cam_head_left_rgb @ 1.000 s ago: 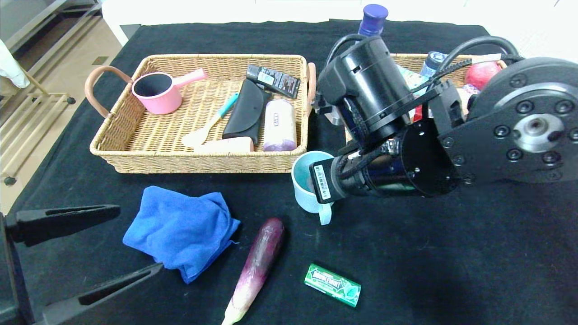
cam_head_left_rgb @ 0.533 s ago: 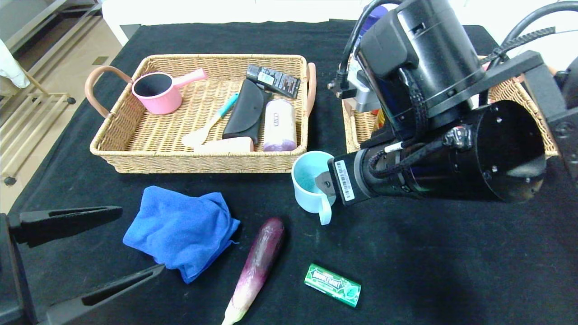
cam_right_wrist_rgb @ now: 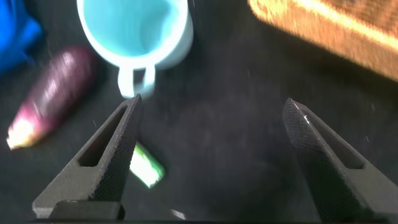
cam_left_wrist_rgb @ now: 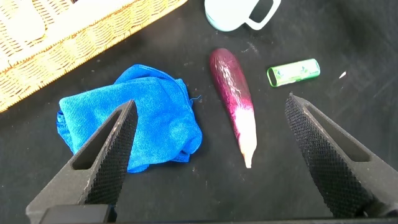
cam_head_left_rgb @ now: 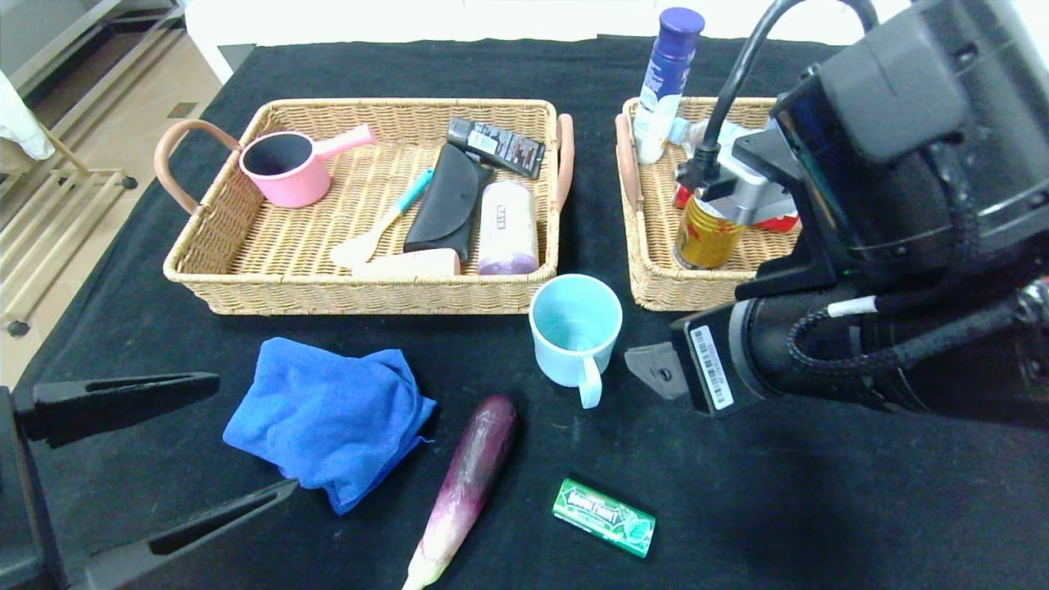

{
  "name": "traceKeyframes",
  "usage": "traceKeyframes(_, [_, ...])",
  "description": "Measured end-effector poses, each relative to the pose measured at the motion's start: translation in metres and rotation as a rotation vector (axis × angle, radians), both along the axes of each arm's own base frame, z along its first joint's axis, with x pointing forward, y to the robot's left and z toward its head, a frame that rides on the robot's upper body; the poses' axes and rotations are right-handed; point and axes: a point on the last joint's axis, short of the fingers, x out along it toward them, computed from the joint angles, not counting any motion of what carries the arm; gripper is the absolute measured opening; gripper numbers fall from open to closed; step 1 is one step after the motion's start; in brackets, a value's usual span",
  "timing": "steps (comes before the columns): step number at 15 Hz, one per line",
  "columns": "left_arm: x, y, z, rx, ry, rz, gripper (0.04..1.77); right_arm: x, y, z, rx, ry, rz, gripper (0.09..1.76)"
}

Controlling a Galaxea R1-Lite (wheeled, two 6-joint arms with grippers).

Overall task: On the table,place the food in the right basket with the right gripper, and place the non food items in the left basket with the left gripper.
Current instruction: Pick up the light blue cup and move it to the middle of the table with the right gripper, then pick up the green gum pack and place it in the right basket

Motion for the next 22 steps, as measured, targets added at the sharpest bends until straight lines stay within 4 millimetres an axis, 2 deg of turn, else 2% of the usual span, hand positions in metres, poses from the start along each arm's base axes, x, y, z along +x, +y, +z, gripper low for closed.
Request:
traceKeyframes(6, [0.0, 0.0, 0.0, 0.002, -0.001, 0.011, 1.72, -0.019, -0.021, -0.003, 0.048, -0.019, 0.024, 1.68])
traceKeyframes(15, [0.001, 0.0, -0.001, 0.005, 0.004, 0.013, 1.72, -0.031, -0.036, -0.048, 0.024, -0.083, 0.174, 1.7])
traceKeyframes(18, [0.002, 0.0, -0.001, 0.006, 0.005, 0.014, 1.72, -0.037, -0.034, -0.057, 0.037, -0.094, 0.241, 1.7])
traceKeyframes(22, [0.001, 0.0, -0.001, 0.004, 0.004, 0.015, 1.72, -0.041, -0.027, -0.082, -0.022, -0.102, 0.336, 1.7])
